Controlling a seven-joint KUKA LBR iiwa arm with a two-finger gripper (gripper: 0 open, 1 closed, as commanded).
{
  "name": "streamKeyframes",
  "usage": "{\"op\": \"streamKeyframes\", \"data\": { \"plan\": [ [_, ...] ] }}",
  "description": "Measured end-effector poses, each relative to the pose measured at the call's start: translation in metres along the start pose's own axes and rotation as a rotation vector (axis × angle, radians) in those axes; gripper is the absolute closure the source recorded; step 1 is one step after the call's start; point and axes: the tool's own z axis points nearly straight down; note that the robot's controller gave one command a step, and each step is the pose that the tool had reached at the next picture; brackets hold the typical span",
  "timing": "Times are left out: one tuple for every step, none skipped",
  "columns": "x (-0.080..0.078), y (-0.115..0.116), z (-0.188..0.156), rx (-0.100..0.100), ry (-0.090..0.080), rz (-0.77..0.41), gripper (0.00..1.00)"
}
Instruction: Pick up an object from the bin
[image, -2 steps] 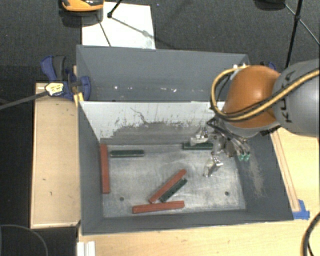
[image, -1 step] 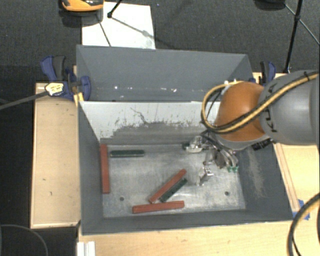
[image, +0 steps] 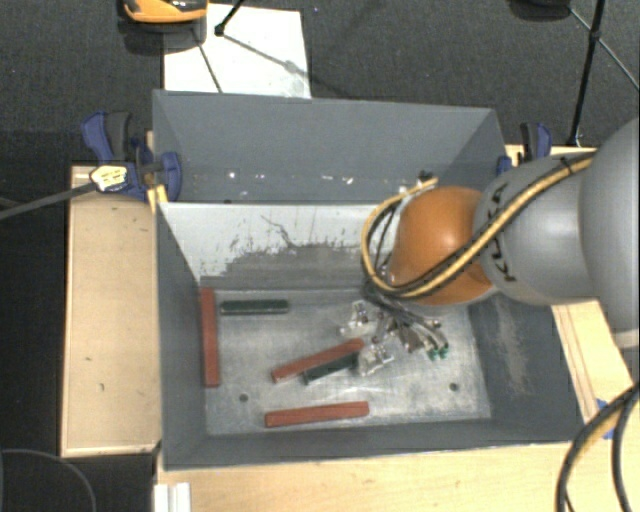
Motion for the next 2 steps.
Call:
{"op": "streamKeyframes", "data": {
  "plan": [
    [0.000,0.000,0.000,0.000,0.000,-0.001,1.00],
    [-0.014,-0.021,-0.149,-0.003,0.004,0.028,1.00]
  ]
}}
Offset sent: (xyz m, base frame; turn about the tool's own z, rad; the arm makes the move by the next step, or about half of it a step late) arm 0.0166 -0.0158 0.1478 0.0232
